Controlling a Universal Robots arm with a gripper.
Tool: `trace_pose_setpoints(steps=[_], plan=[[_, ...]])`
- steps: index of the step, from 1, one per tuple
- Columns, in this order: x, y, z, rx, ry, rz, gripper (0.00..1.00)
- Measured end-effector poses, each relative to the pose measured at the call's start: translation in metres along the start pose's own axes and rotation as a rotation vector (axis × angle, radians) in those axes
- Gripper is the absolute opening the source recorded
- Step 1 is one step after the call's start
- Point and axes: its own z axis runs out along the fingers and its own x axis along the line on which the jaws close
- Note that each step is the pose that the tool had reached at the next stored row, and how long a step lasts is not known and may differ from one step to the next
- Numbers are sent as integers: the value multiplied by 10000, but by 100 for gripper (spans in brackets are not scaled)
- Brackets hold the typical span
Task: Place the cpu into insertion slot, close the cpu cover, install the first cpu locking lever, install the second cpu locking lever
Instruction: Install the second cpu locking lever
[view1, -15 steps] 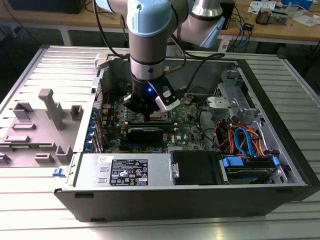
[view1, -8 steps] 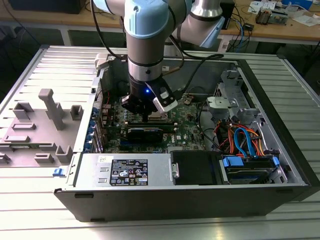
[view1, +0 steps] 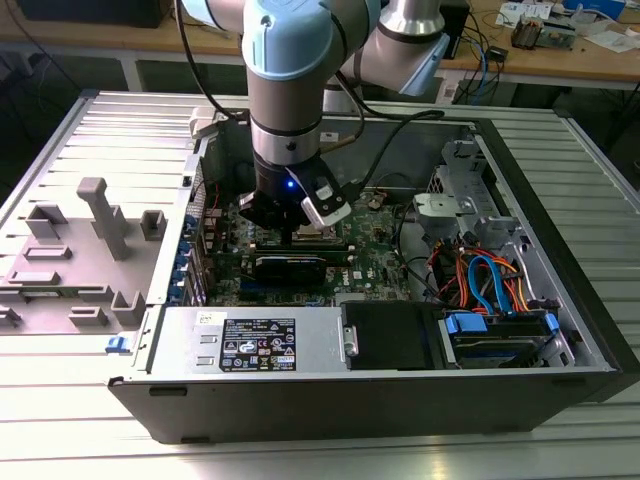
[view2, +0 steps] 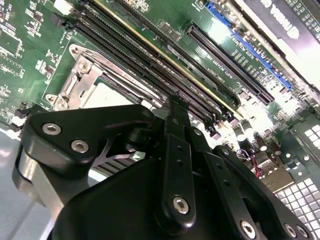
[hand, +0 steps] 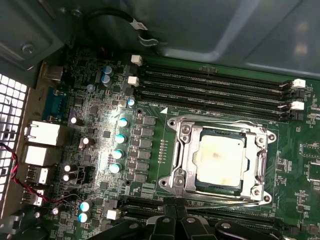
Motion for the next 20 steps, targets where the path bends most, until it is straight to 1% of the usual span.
trace_pose_setpoints(steps=[3, 5, 6, 8, 9, 10, 11, 12, 16, 19, 20], plan=[[36, 5, 10, -82, -10, -4, 11], [40, 4, 24, -122, -16, -5, 11], [40, 3, 27, -128, -14, -4, 11], [41, 3, 29, -187, -20, -3, 11], [40, 3, 30, -232, -27, -4, 11], [41, 3, 32, -321, -41, -3, 11], [41, 3, 36, -350, -46, -2, 11], [41, 3, 39, -358, -48, -2, 11], [41, 1, 39, -355, -46, -3, 11], [40, 5, -13, -340, -44, -4, 11], [40, 6, -21, -311, -40, -3, 11]])
